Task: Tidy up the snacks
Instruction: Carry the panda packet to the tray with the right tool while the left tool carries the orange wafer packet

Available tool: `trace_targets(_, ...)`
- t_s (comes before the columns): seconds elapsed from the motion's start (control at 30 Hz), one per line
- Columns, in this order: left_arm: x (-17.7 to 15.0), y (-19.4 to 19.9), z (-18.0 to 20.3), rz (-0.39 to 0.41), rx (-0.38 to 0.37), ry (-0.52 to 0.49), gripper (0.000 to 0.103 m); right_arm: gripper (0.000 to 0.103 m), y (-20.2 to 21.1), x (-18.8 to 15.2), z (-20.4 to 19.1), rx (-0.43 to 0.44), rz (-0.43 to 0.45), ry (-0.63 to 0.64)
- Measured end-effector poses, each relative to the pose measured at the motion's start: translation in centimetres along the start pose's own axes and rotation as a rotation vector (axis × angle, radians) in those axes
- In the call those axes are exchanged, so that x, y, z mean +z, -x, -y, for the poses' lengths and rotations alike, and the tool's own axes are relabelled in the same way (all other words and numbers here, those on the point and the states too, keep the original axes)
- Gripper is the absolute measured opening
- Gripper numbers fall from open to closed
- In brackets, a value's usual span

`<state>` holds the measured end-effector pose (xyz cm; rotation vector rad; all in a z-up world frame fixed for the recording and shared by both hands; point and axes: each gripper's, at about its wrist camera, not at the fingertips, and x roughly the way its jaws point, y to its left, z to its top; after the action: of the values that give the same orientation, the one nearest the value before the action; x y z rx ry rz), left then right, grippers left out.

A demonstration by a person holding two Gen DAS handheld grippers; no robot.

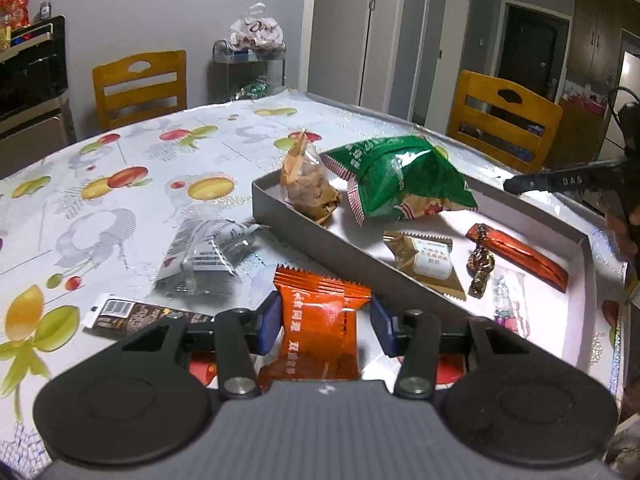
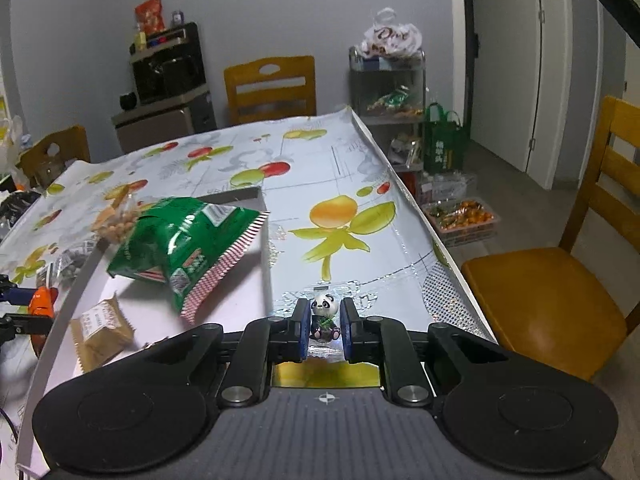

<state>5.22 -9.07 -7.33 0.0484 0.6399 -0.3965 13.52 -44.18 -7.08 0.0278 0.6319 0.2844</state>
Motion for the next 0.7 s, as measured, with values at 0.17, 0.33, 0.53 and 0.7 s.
trace_targets(0.17,-0.5,1.6,1.0,0.035,-0.024,-0.003,0.046,0.017,1.1,-0.7,-1.0,0.002,0.027,0.001)
trace_targets(0.33,-0.6,2.8,1.9,0.057,-0.039,-0.027,0.046,0.017,3.0,-0.9,-2.2,-0.010,0.075,0.027)
trace_targets(0.53,-0.2,3.5,2.6,0.070,-0.055,-0.041,0.046,0.017,5.0,-0.9,-3.6,0.013,0.100,0.071)
trace_targets(0.7,0.6,3.7,3.7,0.069,-0.060,-0.055,0.045,0.017,6.2,-1.4,-4.6,0.044,0.096,0.099)
